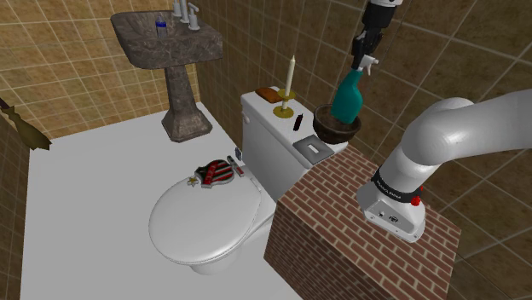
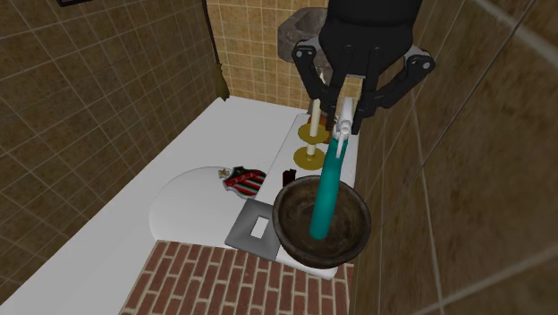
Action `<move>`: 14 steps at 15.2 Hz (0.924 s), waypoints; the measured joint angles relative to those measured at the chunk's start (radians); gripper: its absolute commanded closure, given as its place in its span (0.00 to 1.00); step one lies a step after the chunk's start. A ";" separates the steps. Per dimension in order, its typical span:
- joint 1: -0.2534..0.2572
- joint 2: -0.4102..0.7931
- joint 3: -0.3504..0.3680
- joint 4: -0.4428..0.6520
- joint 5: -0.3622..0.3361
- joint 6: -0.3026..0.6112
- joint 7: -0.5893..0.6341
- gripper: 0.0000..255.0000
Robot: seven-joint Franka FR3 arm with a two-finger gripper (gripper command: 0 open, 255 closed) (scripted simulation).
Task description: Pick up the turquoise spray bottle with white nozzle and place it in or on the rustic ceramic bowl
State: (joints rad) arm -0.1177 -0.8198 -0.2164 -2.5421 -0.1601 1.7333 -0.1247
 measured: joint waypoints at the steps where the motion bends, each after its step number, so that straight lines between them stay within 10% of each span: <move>1: 0.000 0.000 0.000 -0.001 0.000 0.001 0.000 1.00; 3: 0.000 0.000 0.000 -0.002 0.000 0.002 0.000 1.00; 4: 0.000 0.000 0.000 -0.002 0.000 0.002 0.000 0.00; 14: 0.005 0.013 0.011 0.110 0.011 -0.096 -0.005 0.00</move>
State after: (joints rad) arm -0.1122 -0.8072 -0.2055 -2.4321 -0.1488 1.6375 -0.1298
